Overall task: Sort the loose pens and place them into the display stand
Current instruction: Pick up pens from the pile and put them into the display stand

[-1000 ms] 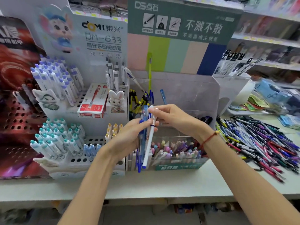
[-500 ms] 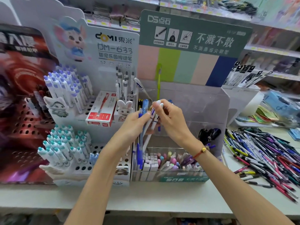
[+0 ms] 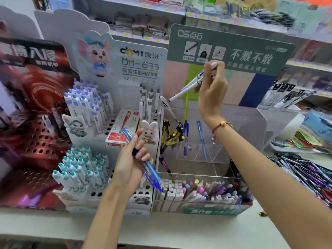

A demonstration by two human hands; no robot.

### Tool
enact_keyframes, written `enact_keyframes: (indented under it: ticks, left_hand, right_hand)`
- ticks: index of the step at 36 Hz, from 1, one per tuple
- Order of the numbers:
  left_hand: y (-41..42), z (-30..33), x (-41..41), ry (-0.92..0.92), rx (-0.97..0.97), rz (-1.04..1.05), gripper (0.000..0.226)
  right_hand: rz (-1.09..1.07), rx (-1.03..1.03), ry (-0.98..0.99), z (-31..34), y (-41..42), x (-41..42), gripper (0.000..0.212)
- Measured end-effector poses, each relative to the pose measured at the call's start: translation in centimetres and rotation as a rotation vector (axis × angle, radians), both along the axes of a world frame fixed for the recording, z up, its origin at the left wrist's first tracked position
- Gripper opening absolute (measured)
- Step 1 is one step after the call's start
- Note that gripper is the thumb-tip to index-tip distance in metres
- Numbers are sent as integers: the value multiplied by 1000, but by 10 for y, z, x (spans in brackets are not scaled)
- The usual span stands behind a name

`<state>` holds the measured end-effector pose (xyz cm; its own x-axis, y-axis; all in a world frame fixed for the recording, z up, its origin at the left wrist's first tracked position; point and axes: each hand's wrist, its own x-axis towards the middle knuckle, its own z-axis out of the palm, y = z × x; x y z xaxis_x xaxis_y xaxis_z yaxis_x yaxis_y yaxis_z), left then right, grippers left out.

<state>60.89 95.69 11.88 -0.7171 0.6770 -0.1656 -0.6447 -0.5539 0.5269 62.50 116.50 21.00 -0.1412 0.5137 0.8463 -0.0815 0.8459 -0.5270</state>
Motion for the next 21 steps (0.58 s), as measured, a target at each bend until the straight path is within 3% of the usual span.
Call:
enact_keyframes:
  ticks: [3,8,11,15,18,21]
  left_hand:
    - [-3,0,0,-1,-6,9,21]
    - [-7,1,0,52,-38,-3,21]
    - [-4,2,0,103,-89,-30,19]
    - [2,3,1,127,-117,-109,11]
    - [6,2,5,157,-108,-182,5]
    - [8,-1,9,187,-115,-245,6]
  right_hand:
    - [56,254,-222,-8,0,-5,38]
    - [61,448,-658,-19,5,-10,38]
    - [27,374,-877,-22,3,-15,27]
    - [98,293,-977,-20,-9,-21,17]
    - [250,80,-1049,-13,-14,-21,39]
    - [255,-41,-901,-8,-18,-4,56]
